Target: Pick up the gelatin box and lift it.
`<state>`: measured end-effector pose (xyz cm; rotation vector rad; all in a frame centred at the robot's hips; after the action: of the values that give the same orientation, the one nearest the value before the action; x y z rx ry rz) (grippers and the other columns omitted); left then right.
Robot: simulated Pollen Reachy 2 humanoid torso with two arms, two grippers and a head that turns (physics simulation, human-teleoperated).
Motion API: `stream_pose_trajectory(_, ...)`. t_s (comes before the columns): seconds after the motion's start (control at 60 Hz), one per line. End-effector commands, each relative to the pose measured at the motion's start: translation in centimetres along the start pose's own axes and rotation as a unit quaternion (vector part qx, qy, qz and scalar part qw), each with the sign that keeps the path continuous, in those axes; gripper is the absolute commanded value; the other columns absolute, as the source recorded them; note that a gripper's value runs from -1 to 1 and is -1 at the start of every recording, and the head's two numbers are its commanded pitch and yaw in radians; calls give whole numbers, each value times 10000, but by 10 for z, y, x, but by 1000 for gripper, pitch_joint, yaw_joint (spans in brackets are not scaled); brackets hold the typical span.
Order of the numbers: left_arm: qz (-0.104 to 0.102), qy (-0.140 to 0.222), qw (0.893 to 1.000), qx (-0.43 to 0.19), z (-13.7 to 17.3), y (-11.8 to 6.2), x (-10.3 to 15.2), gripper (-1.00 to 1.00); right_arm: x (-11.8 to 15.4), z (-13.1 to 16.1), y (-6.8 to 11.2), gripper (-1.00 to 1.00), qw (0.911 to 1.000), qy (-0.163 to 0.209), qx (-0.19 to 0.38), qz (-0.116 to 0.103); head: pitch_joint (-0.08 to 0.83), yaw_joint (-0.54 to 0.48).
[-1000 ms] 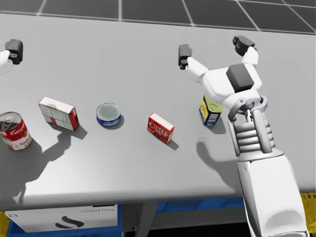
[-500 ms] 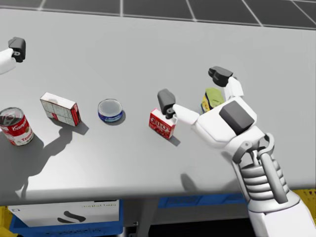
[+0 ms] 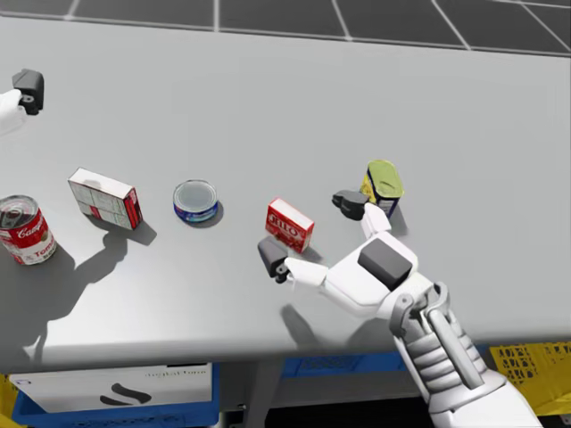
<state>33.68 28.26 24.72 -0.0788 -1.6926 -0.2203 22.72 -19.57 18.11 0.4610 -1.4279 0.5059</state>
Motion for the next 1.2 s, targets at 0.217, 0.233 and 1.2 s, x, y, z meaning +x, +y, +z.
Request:
stream_pose_trajectory(0.217, 5, -2, 10000, -6, 1, -1, 1, -1000, -26, -35, -12, -1000, 9979, 522, 7, -382, 699, -164)
stream_pose_trajectory(0.233, 6, -2, 10000, -6, 1, -1, 1, -1000, -27, -38, -11, -1000, 9975, 562, 39, -418, 699, -164)
stream_pose_trajectory(1.2, -12, -27, 10000, -29, 2, -2, 2, -1000, -39, -55, -9, 1000, 9947, 978, -64, -298, 423, -181)
